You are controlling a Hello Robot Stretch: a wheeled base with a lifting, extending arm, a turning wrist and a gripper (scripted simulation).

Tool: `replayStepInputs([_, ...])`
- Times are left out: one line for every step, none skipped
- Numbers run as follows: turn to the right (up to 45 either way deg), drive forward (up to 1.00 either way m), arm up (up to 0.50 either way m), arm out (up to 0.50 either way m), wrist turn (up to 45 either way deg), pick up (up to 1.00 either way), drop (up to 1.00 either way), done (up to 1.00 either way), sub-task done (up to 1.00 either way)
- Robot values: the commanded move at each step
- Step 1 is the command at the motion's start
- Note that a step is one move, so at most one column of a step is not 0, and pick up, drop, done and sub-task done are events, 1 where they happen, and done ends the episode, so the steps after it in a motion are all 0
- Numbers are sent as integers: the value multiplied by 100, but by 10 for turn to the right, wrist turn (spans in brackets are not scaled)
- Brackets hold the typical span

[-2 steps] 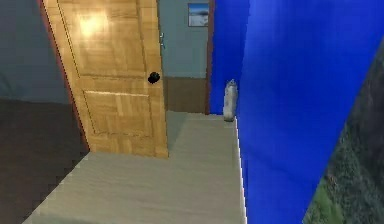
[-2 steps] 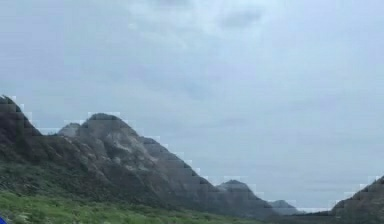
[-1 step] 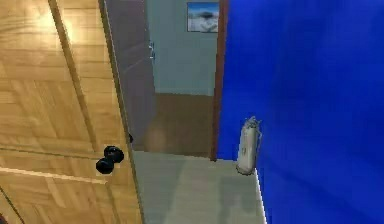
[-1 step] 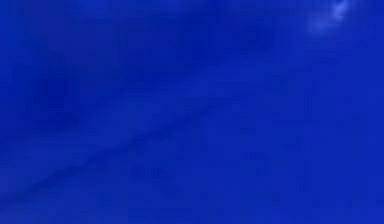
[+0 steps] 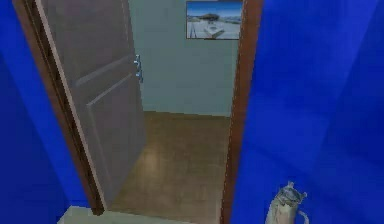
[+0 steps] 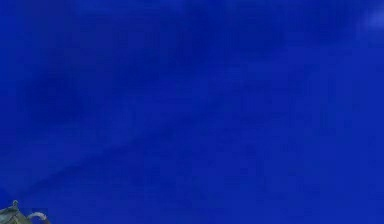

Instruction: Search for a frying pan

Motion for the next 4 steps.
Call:
replayStepInputs([-120,0,0,0,0,0,0,0,0])
replayStepInputs([0,85,0,0,0,0,0,0,0])
replayStepInputs([150,0,0,0,0,0,0,0,0])
replayStepInputs([0,85,0,0,0,0,0,0,0])
